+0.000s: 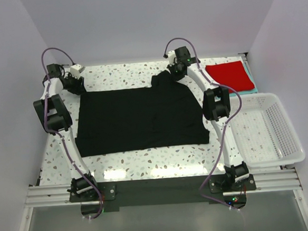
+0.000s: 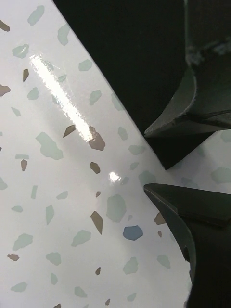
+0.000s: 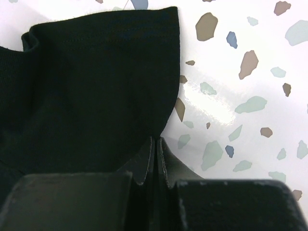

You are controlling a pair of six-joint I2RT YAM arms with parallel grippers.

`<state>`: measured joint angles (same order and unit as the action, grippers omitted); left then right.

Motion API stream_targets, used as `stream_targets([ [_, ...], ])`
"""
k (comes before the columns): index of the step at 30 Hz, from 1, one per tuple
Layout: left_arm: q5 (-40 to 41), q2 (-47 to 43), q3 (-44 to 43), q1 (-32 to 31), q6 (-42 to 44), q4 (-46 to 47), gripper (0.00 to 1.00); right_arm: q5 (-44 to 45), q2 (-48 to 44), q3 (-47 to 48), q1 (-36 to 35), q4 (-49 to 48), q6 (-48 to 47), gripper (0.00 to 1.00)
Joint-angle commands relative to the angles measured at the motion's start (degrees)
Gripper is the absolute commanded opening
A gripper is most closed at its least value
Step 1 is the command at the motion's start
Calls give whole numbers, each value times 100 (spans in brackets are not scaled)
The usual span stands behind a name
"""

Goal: Fold and stack the t-shirts
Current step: Fold the tshirt

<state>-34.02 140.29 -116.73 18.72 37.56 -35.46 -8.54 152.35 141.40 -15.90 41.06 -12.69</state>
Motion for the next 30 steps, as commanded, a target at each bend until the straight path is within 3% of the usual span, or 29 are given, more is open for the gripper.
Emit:
stream_targets([
  [1,-113,314,-228,-44,172,-250,47,177,128,-219,-9,394,-76,0],
  [6,-210,236,-193,-53,295,-373,31,150,5,-245,-9,315,-58,0],
  [8,-254,201,-193,-61,348,-435,31,159,-65,-288,-1,271,-67,0],
  [12,-298,122,-210,-44,445,-567,43,159,-136,-359,-1,253,-85,0],
  [30,-298,262,-360,132,639,-1121,39,212,-109,-377,-1,271,-129,0],
])
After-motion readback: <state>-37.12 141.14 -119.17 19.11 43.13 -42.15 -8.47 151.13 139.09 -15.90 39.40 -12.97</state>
